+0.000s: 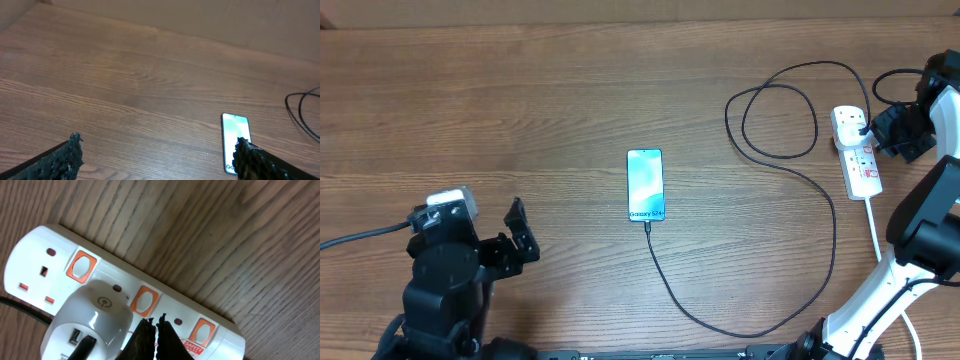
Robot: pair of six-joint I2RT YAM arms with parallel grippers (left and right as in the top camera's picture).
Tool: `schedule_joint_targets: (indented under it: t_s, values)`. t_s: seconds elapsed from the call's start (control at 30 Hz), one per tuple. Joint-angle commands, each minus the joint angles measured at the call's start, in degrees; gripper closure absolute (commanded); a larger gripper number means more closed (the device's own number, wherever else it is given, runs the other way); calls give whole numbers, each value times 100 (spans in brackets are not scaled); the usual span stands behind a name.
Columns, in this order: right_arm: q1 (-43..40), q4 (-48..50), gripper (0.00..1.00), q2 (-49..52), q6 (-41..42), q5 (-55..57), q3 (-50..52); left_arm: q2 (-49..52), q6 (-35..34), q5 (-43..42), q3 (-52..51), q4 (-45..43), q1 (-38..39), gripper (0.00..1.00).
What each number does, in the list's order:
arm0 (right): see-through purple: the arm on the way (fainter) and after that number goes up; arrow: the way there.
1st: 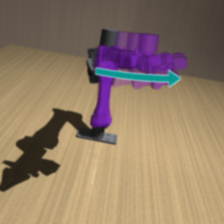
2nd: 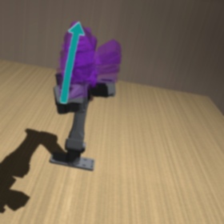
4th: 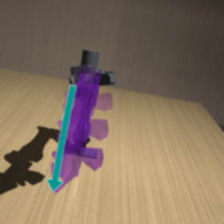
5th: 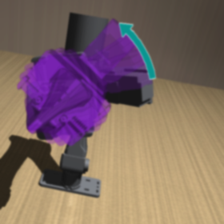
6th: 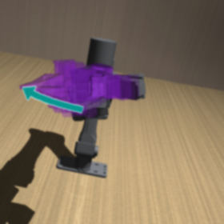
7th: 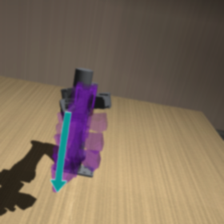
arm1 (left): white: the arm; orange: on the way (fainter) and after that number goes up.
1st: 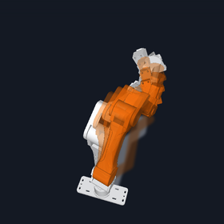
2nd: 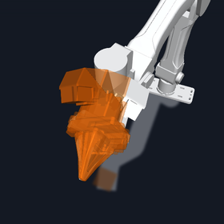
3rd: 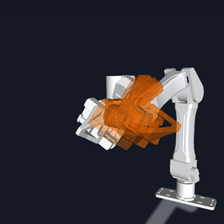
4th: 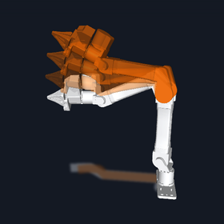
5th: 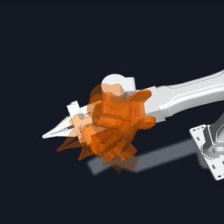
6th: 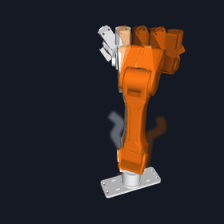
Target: Plug charger to phone and switch on socket
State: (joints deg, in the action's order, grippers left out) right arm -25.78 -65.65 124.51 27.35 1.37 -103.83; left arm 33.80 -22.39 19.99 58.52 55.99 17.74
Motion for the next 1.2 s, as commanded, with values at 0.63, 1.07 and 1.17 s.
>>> schedule_joint_targets:
  t_s: [0.63, 1.07, 1.17]
  values:
    - [332, -52, 96, 643, -238, -192, -254, -85, -96, 101, -35, -4, -48, 0]
    - [155, -756, 96, 616, -310, -258, -1176, -94, -96, 101, -35, -4, -48, 0]
    - [155, -780, 96, 684, -328, -258, -1174, -94, -96, 101, -35, -4, -48, 0]
